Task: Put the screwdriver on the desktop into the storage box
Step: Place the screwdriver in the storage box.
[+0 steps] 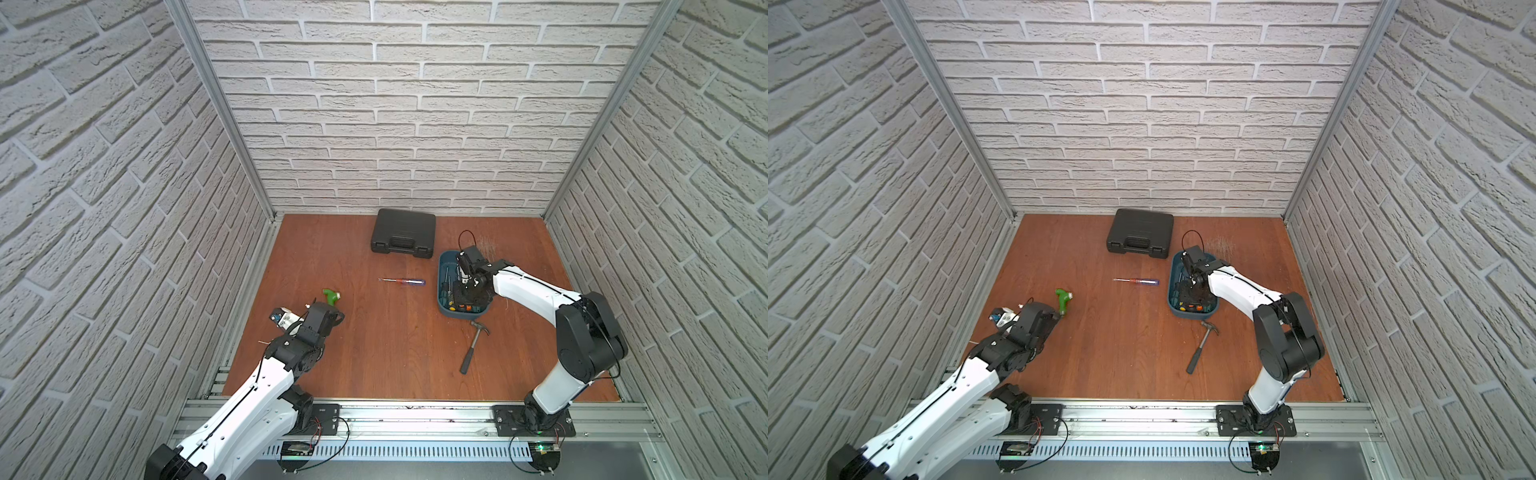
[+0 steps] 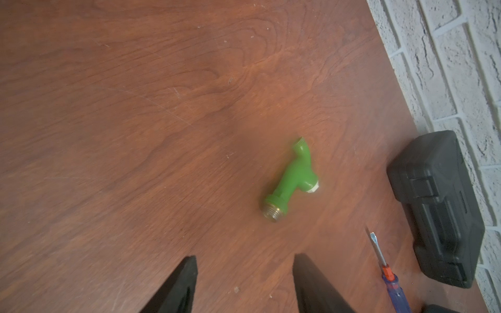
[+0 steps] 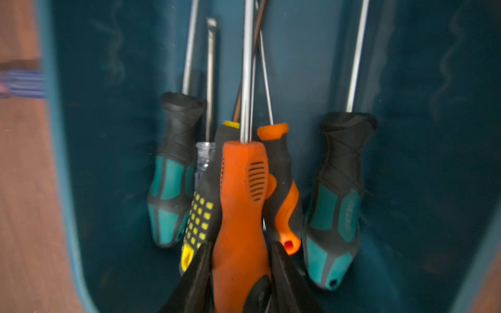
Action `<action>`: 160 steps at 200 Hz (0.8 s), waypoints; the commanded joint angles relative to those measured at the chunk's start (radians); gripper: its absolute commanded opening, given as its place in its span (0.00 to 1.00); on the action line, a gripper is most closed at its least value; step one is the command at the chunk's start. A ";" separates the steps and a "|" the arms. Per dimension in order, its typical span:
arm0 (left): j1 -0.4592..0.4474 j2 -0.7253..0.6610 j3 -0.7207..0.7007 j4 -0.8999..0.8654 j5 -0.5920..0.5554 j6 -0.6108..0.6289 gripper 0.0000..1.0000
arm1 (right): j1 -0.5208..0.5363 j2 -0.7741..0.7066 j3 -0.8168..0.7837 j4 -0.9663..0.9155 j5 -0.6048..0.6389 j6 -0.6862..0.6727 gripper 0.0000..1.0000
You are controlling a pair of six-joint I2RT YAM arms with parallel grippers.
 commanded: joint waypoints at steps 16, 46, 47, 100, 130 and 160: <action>0.007 0.009 0.011 0.026 0.004 0.012 0.61 | -0.013 -0.009 -0.008 0.030 0.033 0.019 0.09; 0.008 0.021 0.011 0.033 0.000 0.012 0.61 | -0.012 -0.030 -0.021 0.030 0.038 0.013 0.41; 0.008 0.021 0.011 0.034 0.000 0.012 0.61 | -0.012 -0.032 -0.020 0.030 0.039 0.013 0.42; 0.008 0.041 0.016 0.046 0.007 0.019 0.62 | -0.011 -0.130 0.030 0.003 0.069 -0.055 0.59; 0.008 0.044 0.012 0.046 0.010 0.018 0.62 | 0.016 -0.191 0.065 0.074 0.022 -0.180 0.59; 0.008 0.049 0.012 0.049 0.012 0.019 0.62 | 0.074 -0.145 0.170 0.096 -0.086 -0.460 0.60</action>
